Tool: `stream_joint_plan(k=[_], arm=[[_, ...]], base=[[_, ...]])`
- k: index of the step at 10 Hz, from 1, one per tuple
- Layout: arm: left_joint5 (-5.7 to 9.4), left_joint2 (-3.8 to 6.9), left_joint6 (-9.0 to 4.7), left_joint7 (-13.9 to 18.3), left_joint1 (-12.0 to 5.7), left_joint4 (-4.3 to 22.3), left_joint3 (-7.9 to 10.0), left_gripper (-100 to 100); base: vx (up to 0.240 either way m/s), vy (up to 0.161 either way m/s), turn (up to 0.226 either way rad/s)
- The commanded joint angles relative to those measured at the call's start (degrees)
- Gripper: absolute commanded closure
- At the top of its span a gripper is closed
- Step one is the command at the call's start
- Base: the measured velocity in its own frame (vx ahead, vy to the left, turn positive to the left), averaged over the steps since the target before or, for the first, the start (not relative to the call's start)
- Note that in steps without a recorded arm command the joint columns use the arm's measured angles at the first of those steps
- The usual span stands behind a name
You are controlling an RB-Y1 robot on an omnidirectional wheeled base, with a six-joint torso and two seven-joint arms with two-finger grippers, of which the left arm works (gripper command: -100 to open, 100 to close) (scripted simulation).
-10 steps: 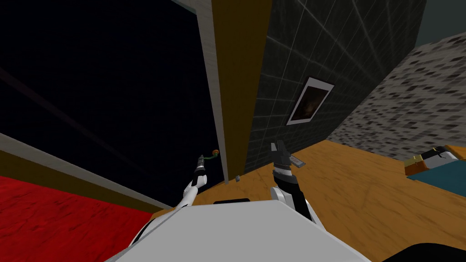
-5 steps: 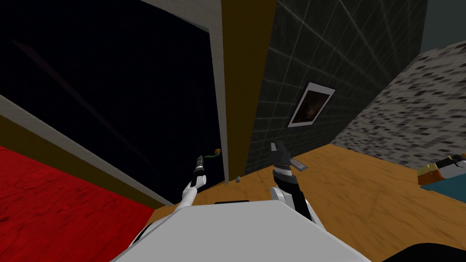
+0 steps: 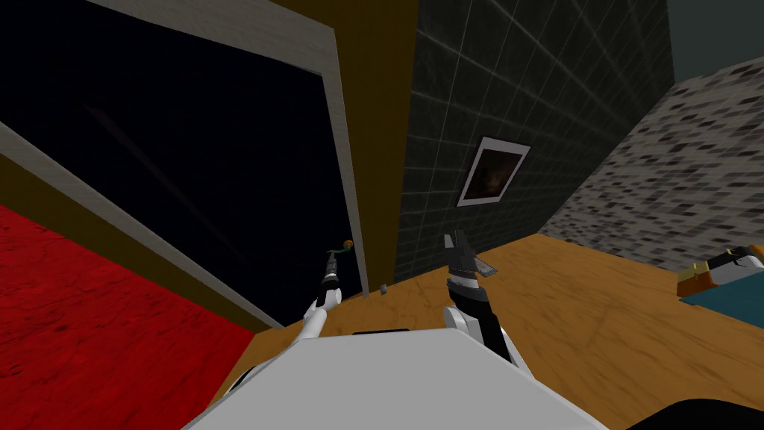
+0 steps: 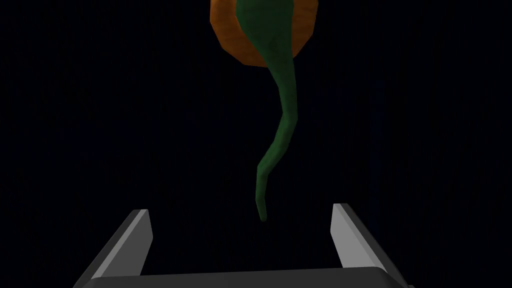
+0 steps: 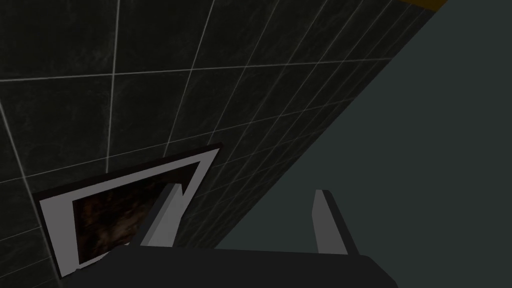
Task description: Push the door open
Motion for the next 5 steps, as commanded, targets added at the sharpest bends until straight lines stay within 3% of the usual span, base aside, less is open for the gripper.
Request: stream_joint_plan(k=[1, 3, 5], arm=[[0.09, -0.51, 0.24, 0.4, -0.58, 1.6, -0.24, -100], [0.14, -1.65, 0.93, 0.5, -0.62, 2.0, -0.48, -100], [0.18, -0.38, 0.22, 0.7, -0.64, 2.6, -0.35, -100]], base=[[-0.122, -0.223, 0.008], [-0.116, -0.172, 0.011], [0.027, -0.018, -0.014]])
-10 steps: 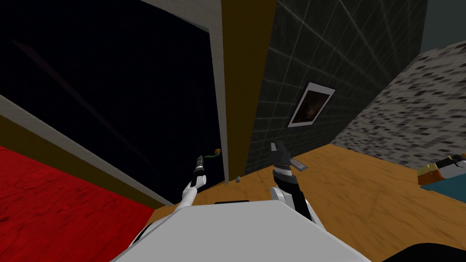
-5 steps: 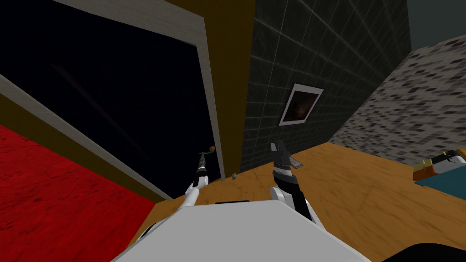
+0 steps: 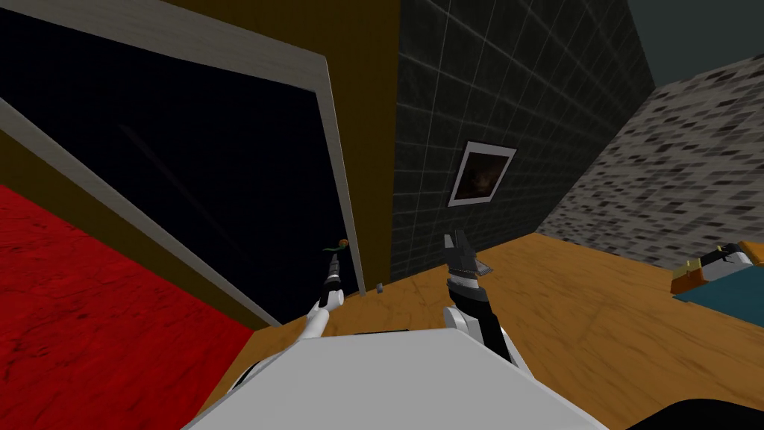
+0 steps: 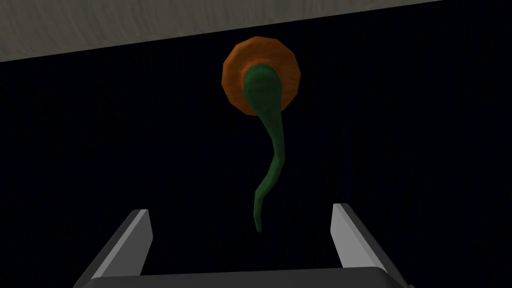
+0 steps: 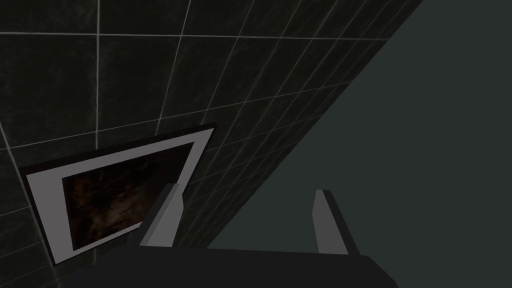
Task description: Push the door open
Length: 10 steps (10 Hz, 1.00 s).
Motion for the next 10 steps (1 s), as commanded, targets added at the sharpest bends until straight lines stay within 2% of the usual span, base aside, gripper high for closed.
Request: stream_joint_plan(k=[1, 4, 8, 9, 10], arm=[[0.00, 0.40, 0.22, -0.1, 0.55, -1.0, 0.04, -100], [0.09, 0.89, -0.26, -0.1, 0.75, -0.8, 0.29, -100], [0.20, 0.06, -0.86, -0.2, 1.00, -0.6, 0.61, -100], [0.17, 0.21, -0.67, -0.2, 1.08, -0.9, 0.55, -100], [0.17, 0.21, -0.67, -0.2, 1.08, -0.9, 0.55, 100]], base=[[0.159, 0.051, -0.030], [0.186, 0.065, -0.025], [0.170, 0.067, -0.027], [0.077, 0.023, -0.005], [-0.012, -0.003, 0.004]])
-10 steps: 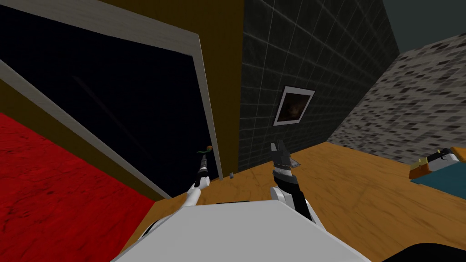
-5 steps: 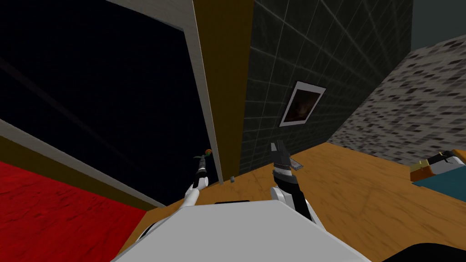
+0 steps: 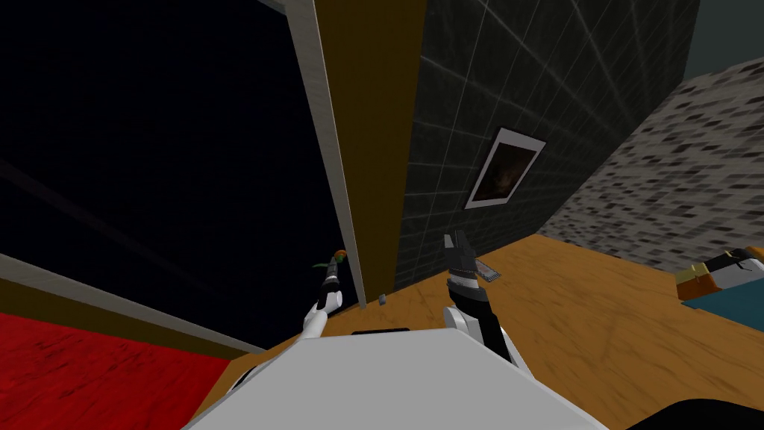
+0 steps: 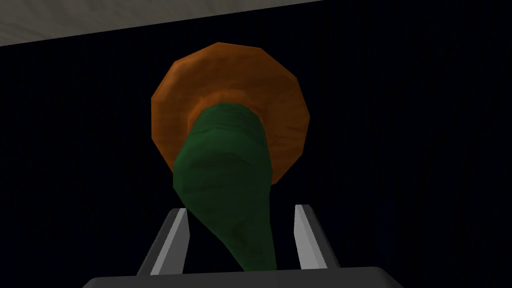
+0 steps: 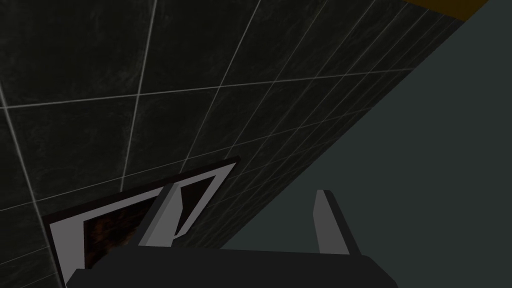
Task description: Push the door open
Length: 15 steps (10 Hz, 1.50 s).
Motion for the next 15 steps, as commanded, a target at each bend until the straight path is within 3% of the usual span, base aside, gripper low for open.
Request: stream_joint_plan(k=[1, 5, 7, 9, 10, 11, 15], arm=[[0.00, 0.01, -0.01, 0.0, 0.01, 0.0, 0.00, 100], [0.00, 0.01, -0.01, 0.0, 0.01, 0.0, 0.00, 100], [1.27, 0.65, -1.27, -1.5, -0.41, 0.3, 2.62, 100], [1.27, 0.65, -1.27, -1.5, -0.41, 0.3, 2.62, 100], [2.16, 1.02, -2.31, -2.7, -0.82, 0.4, 4.47, 100], [2.16, 1.02, -2.31, -2.7, -0.82, 0.8, 4.47, 100], [3.99, 1.65, -4.45, -5.0, -1.67, 0.6, 8.30, 100]], base=[[-0.031, -0.010, 0.006], [-0.009, -0.001, -0.002], [0.007, 0.084, -0.209], [0.010, 0.050, -0.050], [0.018, 0.063, -0.185], [0.025, 0.084, -0.138], [0.013, 0.091, -0.152]])
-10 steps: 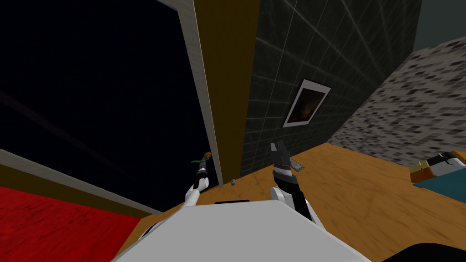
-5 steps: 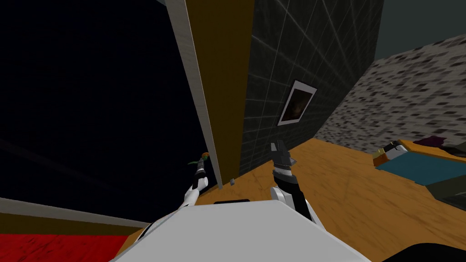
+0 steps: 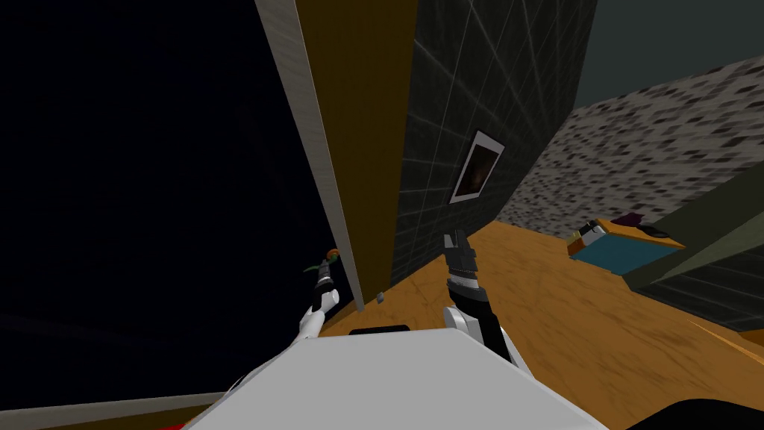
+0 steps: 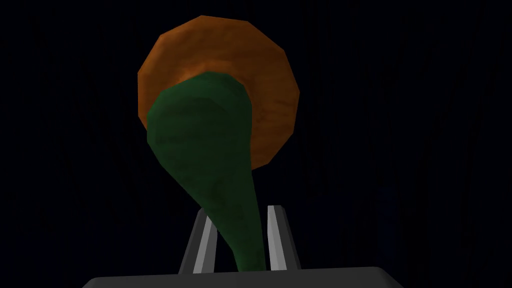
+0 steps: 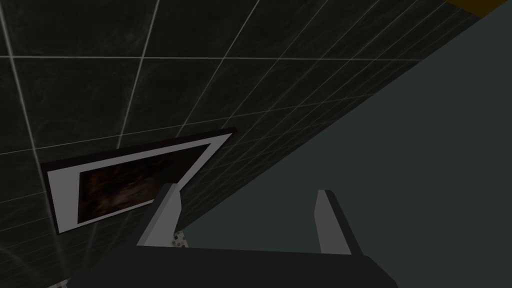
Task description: Push the door open
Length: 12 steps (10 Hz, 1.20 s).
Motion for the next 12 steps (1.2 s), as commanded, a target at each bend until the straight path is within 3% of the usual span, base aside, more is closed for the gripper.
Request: stream_joint_plan(k=[1, 2, 5, 6, 11, 12], arm=[[0.48, 1.85, -1.84, -0.2, -1.03, 0.9, 1.16, 100], [0.87, 1.97, -2.31, -0.7, -1.22, 1.0, 1.98, 100], [0.87, 1.97, -2.31, -0.7, -1.22, 1.0, 1.98, 100], [1.79, 2.17, -3.38, -1.8, -1.64, 1.0, 3.90, 100], [1.79, 2.17, -3.38, -1.8, -1.64, 1.0, 3.90, 100], [2.25, 2.26, -3.92, -2.4, -1.85, 1.1, 4.86, 100]], base=[[0.010, 0.065, -0.033], [-0.005, 0.056, -0.087], [0.000, 0.016, -0.014], [0.005, 0.062, -0.200], [0.002, 0.029, -0.011], [0.000, 0.033, -0.087]])
